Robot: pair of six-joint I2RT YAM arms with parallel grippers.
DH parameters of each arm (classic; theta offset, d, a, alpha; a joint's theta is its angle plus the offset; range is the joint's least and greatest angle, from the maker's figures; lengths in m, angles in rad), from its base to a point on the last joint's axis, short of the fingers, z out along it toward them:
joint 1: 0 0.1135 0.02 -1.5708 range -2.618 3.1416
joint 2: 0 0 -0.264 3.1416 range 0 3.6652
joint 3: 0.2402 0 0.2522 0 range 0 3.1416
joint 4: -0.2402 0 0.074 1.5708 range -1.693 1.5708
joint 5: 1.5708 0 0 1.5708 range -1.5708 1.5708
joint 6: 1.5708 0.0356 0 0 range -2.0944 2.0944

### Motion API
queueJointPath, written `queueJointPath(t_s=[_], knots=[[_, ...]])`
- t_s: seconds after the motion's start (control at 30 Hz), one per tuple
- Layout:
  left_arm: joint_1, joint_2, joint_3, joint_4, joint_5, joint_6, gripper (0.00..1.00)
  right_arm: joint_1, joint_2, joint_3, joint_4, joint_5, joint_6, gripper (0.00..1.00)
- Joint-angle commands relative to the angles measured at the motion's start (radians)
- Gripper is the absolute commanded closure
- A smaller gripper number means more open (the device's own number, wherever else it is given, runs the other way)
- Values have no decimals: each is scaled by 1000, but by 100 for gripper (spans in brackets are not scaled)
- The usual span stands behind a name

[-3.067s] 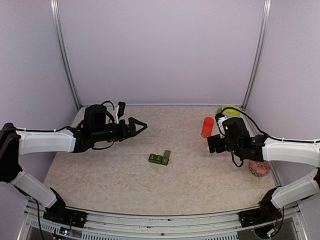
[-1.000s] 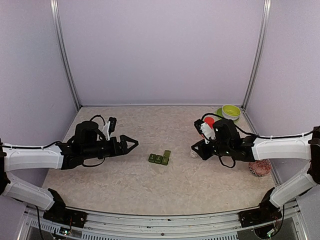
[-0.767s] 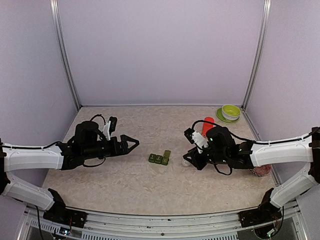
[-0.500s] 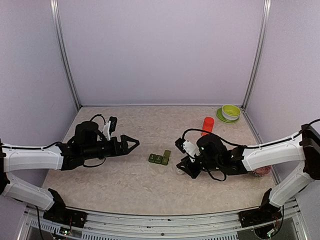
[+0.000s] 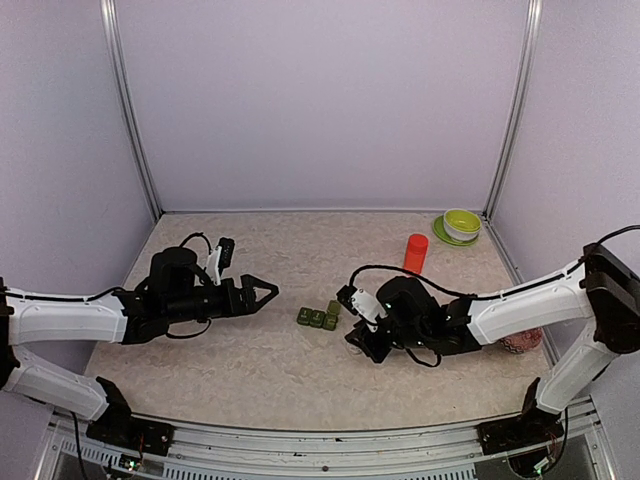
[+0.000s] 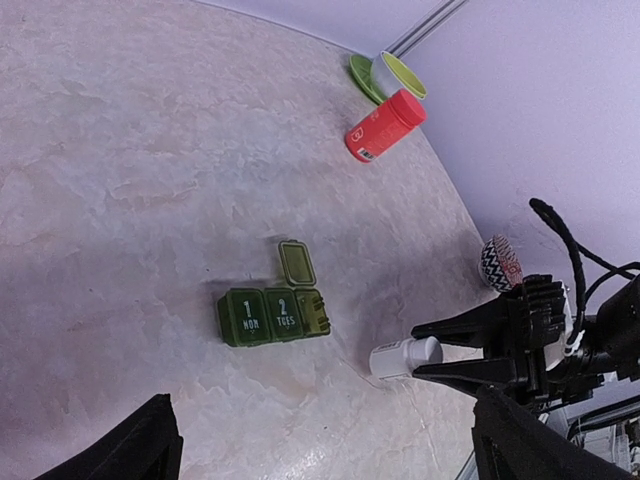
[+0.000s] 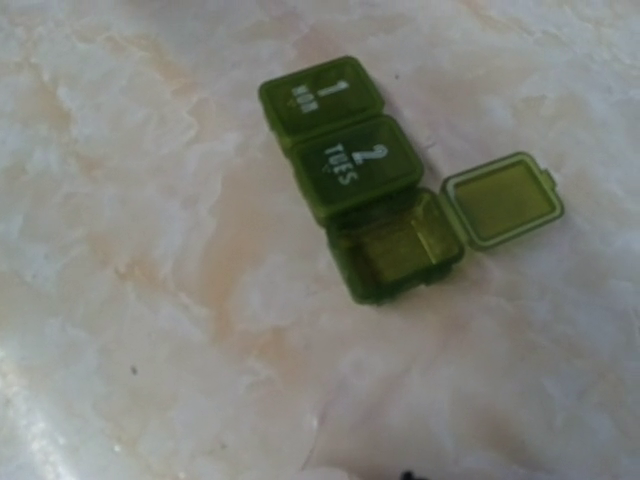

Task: Sort the pills into containers
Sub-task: Place the pill bottle at the center of the board.

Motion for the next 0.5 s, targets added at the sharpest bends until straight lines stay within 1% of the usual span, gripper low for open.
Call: queueJointPath(t_s=[0.0, 0.23, 0.37, 0.47], knots=[[-4, -9, -13, 33, -3, 18, 1, 11, 37, 28, 7, 43, -11, 81], [-10, -6, -18, 36, 2, 17, 1, 13, 76, 37, 16, 71, -8, 79], [-19, -11, -14, 24, -8, 21, 1, 16, 76, 41, 9, 71, -8, 71], [-28, -8, -4, 20, -10, 29, 1, 17, 61, 41, 1, 68, -8, 63]])
